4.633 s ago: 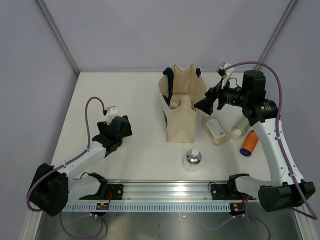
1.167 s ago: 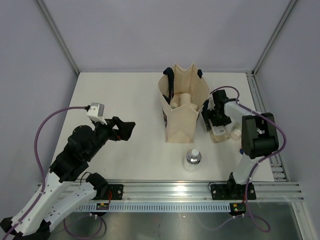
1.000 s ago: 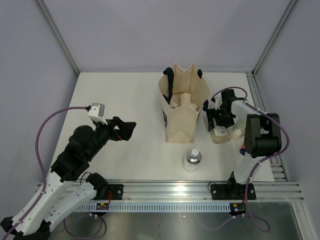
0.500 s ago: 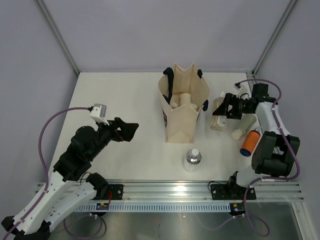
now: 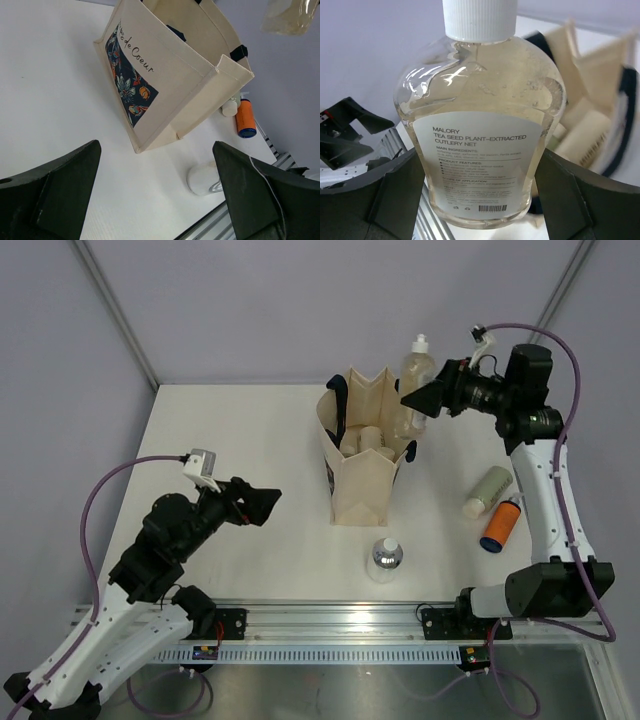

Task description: Place the personal care products into the canvas bag

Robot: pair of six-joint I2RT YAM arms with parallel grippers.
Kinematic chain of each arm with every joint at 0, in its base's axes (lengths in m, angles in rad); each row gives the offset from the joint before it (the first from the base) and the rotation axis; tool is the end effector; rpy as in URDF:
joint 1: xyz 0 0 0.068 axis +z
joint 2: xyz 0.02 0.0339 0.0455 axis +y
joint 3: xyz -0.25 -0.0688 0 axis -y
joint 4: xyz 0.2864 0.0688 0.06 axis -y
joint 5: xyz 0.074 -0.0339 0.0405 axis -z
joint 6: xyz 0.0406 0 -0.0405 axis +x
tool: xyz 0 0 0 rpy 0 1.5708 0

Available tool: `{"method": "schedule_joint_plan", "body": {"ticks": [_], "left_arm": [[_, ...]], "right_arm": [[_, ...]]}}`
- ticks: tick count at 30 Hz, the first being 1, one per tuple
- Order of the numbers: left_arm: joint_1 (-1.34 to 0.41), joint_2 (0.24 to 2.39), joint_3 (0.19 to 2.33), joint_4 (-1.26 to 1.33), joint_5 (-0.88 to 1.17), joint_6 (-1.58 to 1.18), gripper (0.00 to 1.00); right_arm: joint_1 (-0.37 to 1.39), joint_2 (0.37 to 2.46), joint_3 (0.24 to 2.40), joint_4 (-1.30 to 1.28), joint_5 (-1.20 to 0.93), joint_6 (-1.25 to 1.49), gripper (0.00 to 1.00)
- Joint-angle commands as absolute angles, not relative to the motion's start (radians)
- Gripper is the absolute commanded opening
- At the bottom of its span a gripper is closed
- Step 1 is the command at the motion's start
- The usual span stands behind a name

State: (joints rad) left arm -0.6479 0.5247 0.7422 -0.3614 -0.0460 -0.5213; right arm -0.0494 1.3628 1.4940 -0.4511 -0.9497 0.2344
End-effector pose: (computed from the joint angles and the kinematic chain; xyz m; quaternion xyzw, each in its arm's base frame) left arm 0.1476 -0.1094 0.3427 0.0328 0.7553 -0.3466 0.5552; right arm 0.3384 0.0163 0.4244 -0.1630 0.7516 0.4172 0.4842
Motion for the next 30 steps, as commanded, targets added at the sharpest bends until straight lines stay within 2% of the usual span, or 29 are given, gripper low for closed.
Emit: {"method": "schedule_joint_plan", "body": {"ticks": [1, 4, 8, 10, 12, 16, 20, 22, 24, 28, 30], "left_arm": [[-0.647, 0.545, 0.744, -0.285, -0.006, -0.508, 0.99], [-0.647, 0.581, 0.762, -0.331, 0.034, -0.499, 0.99], [-0.649, 0.617, 0.790, -0.435, 0.054, -0.479, 0.99], [-0.649, 0.617, 0.784, -0.440, 0.066, -0.471, 0.99], [-0.649, 0.612, 0.766, -0.427, 0.086, -0.456, 0.99], [-0.649, 0.615, 0.736, -0.388, 0.118, -0.445, 0.99], [-0.653, 0.630, 0.712, -0.307, 0.159, -0.449, 0.99], [-0.686, 0.630, 0.690, -0.253, 0.160, -0.449, 0.99], [-0.745, 0.638, 0.672, -0.171, 0.144, -0.440, 0.99], [-0.903, 0.710, 0.672, -0.101, 0.074, -0.394, 0.99], [-1.015, 0.748, 0.676, -0.086, 0.008, -0.348, 0.99]], "right_arm": [[0.134, 1.440, 1.672, -0.383, -0.853, 0.250, 0.00], [0.237, 1.534, 1.738, -0.426, -0.579, 0.181, 0.00], [0.308, 1.615, 1.769, -0.523, -0.401, -0.021, 0.00], [0.324, 1.655, 1.773, -0.575, -0.385, -0.105, 0.00], [0.342, 1.680, 1.782, -0.667, -0.397, -0.217, 0.04], [0.365, 1.742, 1.792, -0.753, -0.339, -0.278, 0.09], [0.383, 1.763, 1.787, -0.779, -0.285, -0.267, 0.48], [0.385, 1.764, 1.796, -0.778, -0.264, -0.261, 0.77], [0.385, 1.760, 1.830, -0.788, -0.252, -0.259, 0.92], [0.382, 1.737, 1.930, -0.845, -0.271, -0.282, 0.99], [0.379, 1.717, 1.971, -0.883, -0.307, -0.314, 0.99]]}}
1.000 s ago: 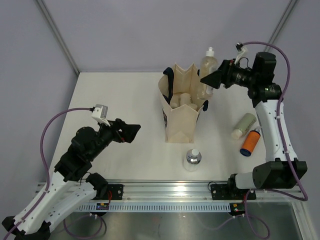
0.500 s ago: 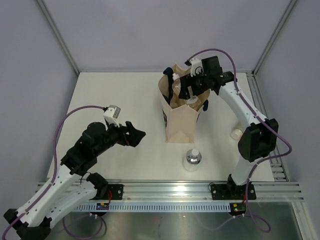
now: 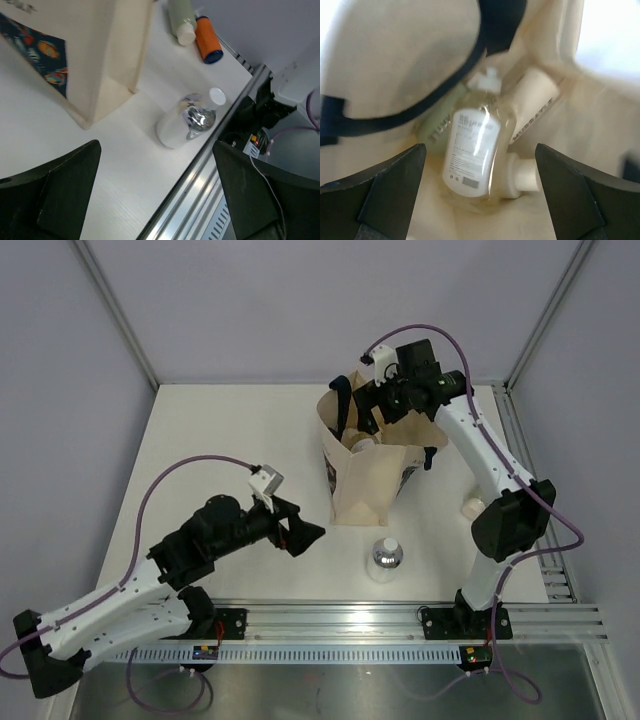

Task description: Place the personal care products into the canvas bag

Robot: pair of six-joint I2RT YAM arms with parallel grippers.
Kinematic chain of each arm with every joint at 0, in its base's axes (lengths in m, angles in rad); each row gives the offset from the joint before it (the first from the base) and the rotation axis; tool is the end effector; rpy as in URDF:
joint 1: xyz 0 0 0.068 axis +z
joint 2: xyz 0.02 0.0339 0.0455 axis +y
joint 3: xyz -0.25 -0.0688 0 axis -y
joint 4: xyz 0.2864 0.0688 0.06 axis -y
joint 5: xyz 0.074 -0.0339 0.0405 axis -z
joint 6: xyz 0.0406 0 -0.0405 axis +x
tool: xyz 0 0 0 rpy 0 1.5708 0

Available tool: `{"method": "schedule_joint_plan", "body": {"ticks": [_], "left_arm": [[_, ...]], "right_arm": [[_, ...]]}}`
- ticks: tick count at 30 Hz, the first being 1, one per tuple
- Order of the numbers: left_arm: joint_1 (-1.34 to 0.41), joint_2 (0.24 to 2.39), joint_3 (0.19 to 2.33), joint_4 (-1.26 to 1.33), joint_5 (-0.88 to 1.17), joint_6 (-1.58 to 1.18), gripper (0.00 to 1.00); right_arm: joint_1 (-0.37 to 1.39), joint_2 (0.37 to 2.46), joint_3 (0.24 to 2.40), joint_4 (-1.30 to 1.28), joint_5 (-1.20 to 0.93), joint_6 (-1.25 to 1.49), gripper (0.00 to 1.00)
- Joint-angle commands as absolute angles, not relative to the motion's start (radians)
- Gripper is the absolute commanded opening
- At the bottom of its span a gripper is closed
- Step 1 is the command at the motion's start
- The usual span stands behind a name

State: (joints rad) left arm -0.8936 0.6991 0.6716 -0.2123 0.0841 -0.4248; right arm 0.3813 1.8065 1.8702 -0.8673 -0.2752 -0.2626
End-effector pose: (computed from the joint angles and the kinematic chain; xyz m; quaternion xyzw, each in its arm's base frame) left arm 0.1401 -0.1796 0.2993 0.2078 0.7584 -0.4040 0.4674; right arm 0.4032 0.1736 0.3533 -0.3393 0.8551 0.1490 0.3625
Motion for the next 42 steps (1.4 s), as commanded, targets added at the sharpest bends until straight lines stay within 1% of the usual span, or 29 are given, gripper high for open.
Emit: {"method": "schedule_joint_plan", "body": {"ticks": [1, 3, 5, 8, 10, 13, 15, 18, 19, 21, 23, 24, 25, 28, 31, 35, 36, 37, 40, 41, 42], "left_arm": [[-1.046, 0.767, 0.676, -0.081, -0.009, -0.335, 0.99], [-1.128, 0.813, 0.666, -0.048, -0.067, -0.305, 0.99], [-1.176, 0.859, 0.649, -0.008, -0.107, -0.287, 0.99], [-1.258, 0.934, 0.640, 0.044, -0.159, -0.235, 0.99], [-1.304, 0.981, 0.641, 0.072, -0.181, -0.221, 0.99], [-1.364, 1.089, 0.649, 0.147, -0.212, -0.178, 0.99], [-1.396, 1.146, 0.658, 0.207, -0.245, -0.152, 0.99], [-1.422, 1.286, 0.663, 0.332, -0.294, -0.108, 0.99], [-1.425, 1.313, 0.649, 0.433, -0.291, -0.089, 0.99], [-1.425, 1.368, 0.624, 0.550, -0.325, -0.069, 0.99], [-1.424, 1.469, 0.615, 0.682, -0.377, -0.031, 0.99], [-1.422, 1.506, 0.627, 0.701, -0.388, -0.025, 0.99], [-1.420, 1.575, 0.667, 0.721, -0.408, -0.015, 0.99], [-1.413, 1.684, 0.750, 0.744, -0.413, -0.014, 0.99], [-1.399, 1.736, 0.791, 0.758, -0.384, -0.044, 0.99], [-1.384, 1.775, 0.810, 0.791, -0.402, -0.127, 0.97], [-1.379, 1.778, 0.805, 0.799, -0.403, -0.143, 0.95], [-1.376, 1.778, 0.804, 0.805, -0.396, -0.159, 0.85], [-1.361, 1.784, 0.799, 0.811, -0.382, -0.210, 0.67], [-1.358, 1.786, 0.798, 0.816, -0.377, -0.224, 0.53], [-1.355, 1.786, 0.798, 0.818, -0.370, -0.230, 0.46]], "right_arm": [[0.379, 1.689, 1.971, -0.891, -0.352, -0.325, 0.99], [0.365, 1.660, 1.956, -0.920, -0.414, -0.362, 0.99], [0.341, 1.615, 1.939, -0.937, -0.530, -0.383, 1.00], [0.263, 1.548, 1.887, -0.960, -0.672, -0.403, 1.00], [0.174, 1.481, 1.812, -0.947, -0.774, -0.403, 1.00], [0.057, 1.386, 1.677, -0.927, -0.854, -0.416, 0.99], [0.020, 1.336, 1.567, -0.939, -0.865, -0.454, 0.99], [-0.054, 1.196, 1.403, -0.927, -0.897, -0.494, 0.99], [-0.084, 1.165, 1.364, -0.920, -0.917, -0.512, 0.99], [-0.107, 1.068, 1.261, -0.902, -0.925, -0.531, 1.00], [-0.123, 1.005, 1.194, -0.896, -0.931, -0.555, 0.99], [-0.124, 0.950, 1.175, -0.896, -0.936, -0.563, 0.99], [-0.126, 0.925, 1.161, -0.899, -0.937, -0.574, 1.00], [-0.130, 0.851, 1.123, -0.939, -0.948, -0.598, 0.99], [-0.149, 0.818, 1.115, -0.975, -0.954, -0.615, 0.99], [-0.169, 0.772, 1.094, -1.009, -0.968, -0.620, 0.99], [-0.175, 0.759, 1.091, -1.012, -0.979, -0.617, 1.00], [-0.179, 0.756, 1.086, -1.011, -0.985, -0.606, 0.99], [-0.190, 0.746, 1.069, -1.000, -1.002, -0.585, 0.99], [-0.193, 0.746, 1.066, -0.994, -1.005, -0.578, 0.99], [-0.196, 0.742, 1.066, -0.993, -1.009, -0.574, 0.99]]}}
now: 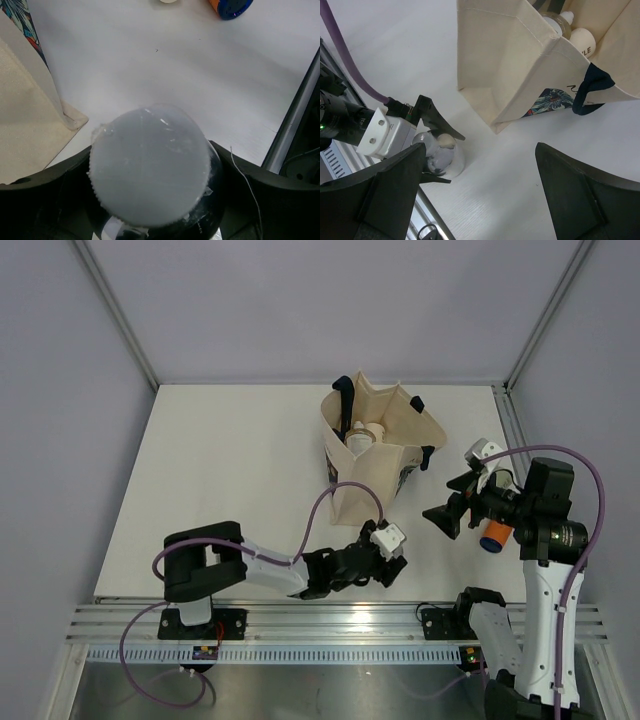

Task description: Place the personal care products into the canvas bag

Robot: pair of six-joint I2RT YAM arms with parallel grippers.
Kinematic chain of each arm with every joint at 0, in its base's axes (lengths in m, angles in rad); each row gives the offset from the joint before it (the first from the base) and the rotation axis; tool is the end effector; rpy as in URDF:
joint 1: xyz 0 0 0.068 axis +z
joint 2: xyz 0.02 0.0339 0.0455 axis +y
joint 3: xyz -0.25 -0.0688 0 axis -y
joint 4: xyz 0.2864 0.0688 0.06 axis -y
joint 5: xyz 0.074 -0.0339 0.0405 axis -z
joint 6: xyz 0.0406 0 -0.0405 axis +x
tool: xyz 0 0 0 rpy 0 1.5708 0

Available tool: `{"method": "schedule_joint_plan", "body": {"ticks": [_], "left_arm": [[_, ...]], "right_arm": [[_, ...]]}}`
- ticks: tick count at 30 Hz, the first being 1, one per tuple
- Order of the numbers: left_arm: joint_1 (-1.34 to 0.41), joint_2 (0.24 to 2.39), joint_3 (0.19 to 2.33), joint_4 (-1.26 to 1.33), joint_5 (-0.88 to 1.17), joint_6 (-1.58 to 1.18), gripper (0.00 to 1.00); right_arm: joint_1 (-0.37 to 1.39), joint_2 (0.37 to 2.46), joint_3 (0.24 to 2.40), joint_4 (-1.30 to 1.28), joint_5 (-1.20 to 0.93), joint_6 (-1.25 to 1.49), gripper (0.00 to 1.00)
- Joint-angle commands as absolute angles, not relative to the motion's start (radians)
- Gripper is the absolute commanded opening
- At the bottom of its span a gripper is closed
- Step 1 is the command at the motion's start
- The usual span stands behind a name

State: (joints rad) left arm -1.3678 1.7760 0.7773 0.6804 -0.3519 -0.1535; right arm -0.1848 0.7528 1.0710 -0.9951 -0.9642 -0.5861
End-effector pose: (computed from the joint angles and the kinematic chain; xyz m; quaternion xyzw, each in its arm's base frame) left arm 0.0909 -0.3722 0.1149 0.3709 0.7137 -0.2951 0.5158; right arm 0.1698 0.0022 0.3702 -0.3556 0.7430 0.2434 0.5120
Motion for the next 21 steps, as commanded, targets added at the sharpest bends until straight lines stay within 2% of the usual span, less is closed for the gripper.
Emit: {"method": "schedule_joint_plan", "body": {"ticks": [1, 2, 3, 4, 7, 11, 17, 21], "left_arm": [[-1.353, 1.784, 0.792, 0.821, -0.358, -0.239, 0.37], [-1.344, 1.779, 0.788, 0.818, -0.329, -0.248, 0.19], [-1.339, 1.773, 0.787, 0.812, -0.318, -0.253, 0.07], [-1.338, 1.747, 0.784, 0.802, -0.314, -0.261, 0.00], [-1.318, 1.671, 0.759, 0.731, -0.276, -0.291, 0.00], [-1.228, 1.461, 0.770, 0.538, -0.160, -0.429, 0.00], [-1.050, 1.312, 0.871, 0.279, 0.088, -0.639, 0.00], [-0.967, 1.273, 1.027, 0.155, 0.207, -0.693, 0.00]], "right_arm": [[-0.199, 0.741, 1.066, -0.991, -1.009, -0.568, 0.99], [-0.202, 0.739, 1.068, -0.988, -1.009, -0.565, 0.99], [-0.204, 0.738, 1.068, -0.985, -1.009, -0.560, 0.99], [-0.206, 0.736, 1.068, -0.983, -1.005, -0.551, 0.99], [-0.212, 0.732, 1.069, -0.966, -0.970, -0.497, 0.99], [-0.225, 0.735, 1.062, -0.904, -0.904, -0.394, 0.99], [-0.279, 0.762, 1.049, -0.844, -0.887, -0.282, 0.99], [-0.322, 0.810, 1.057, -0.831, -0.885, -0.239, 0.98]]}}
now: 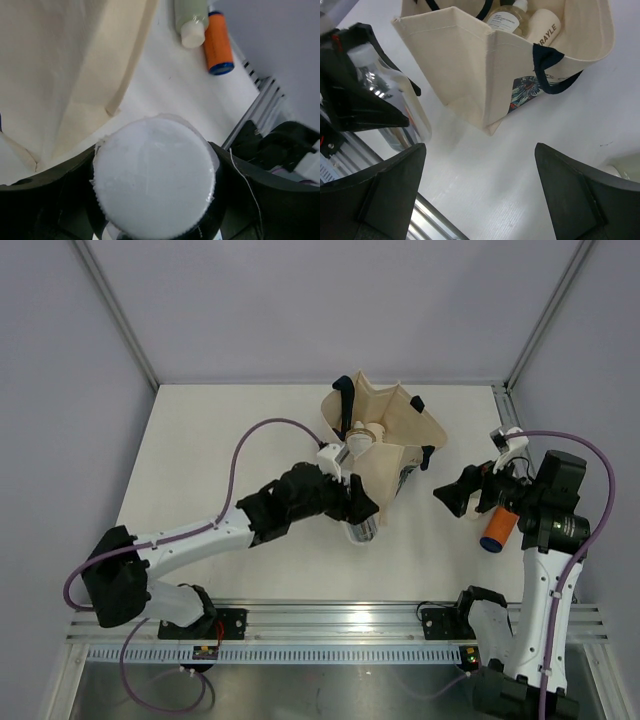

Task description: Place the personal care products into the canvas bag

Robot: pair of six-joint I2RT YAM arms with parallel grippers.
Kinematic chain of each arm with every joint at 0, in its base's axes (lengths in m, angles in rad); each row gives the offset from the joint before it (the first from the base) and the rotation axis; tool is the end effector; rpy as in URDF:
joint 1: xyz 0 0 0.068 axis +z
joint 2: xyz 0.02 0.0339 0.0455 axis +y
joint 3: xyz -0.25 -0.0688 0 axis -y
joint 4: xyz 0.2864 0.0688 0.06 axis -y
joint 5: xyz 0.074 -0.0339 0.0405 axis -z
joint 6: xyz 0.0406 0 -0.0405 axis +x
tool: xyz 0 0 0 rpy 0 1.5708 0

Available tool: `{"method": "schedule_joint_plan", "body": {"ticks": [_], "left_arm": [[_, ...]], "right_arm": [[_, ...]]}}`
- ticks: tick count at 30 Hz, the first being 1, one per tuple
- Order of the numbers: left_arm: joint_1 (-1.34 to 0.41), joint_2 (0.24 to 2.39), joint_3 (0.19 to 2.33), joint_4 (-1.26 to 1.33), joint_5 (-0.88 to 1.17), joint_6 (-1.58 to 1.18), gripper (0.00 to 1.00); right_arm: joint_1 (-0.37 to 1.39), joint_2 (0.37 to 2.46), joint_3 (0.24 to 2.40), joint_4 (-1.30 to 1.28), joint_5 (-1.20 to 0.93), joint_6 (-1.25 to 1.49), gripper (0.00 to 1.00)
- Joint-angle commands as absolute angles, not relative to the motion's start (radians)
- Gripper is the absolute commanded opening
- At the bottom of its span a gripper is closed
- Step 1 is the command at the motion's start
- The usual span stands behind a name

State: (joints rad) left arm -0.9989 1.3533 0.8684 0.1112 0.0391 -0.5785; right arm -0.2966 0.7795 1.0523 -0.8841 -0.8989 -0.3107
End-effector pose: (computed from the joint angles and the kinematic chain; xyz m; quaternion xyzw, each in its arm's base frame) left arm 0.1903 -0.2986 0.2354 0.1831 0.8055 -0.4110 0.3856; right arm 0.1844 -0.0231 0.3672 -0.2062 0.7976 0.2435 0.5119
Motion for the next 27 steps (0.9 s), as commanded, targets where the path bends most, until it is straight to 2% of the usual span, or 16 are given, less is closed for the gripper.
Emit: {"method": "schedule_joint_plan", "body": {"ticks": [1, 7, 12, 18, 25, 27], "left_arm": [[-0.950, 1.279, 1.119, 0.102, 0.247, -0.710, 0.00], [-0.778, 1.374, 1.399, 0.104, 0.342, -0.820, 0.00], [-0.647, 1.607, 1.667, 0.133, 0.356, -0.864, 0.00], [-0.620, 1.906, 1.980, -0.060, 0.337, -0.746, 0.00], [-0.623, 1.976, 1.993, -0.205, 0.292, -0.612, 0.01], [-0.627, 1.970, 1.968, -0.218, 0.285, -0.592, 0.13]], "right_arm": [[-0.336, 0.818, 1.057, -0.825, -0.887, -0.227, 0.98], [-0.367, 0.845, 1.049, -0.808, -0.914, -0.212, 0.96], [-0.370, 0.853, 1.054, -0.808, -0.910, -0.213, 0.96], [-0.374, 0.854, 1.063, -0.819, -0.890, -0.215, 0.96], [-0.390, 0.876, 1.069, -0.807, -0.825, -0.180, 0.97], [-0.396, 0.885, 1.063, -0.796, -0.804, -0.164, 0.98]]}}
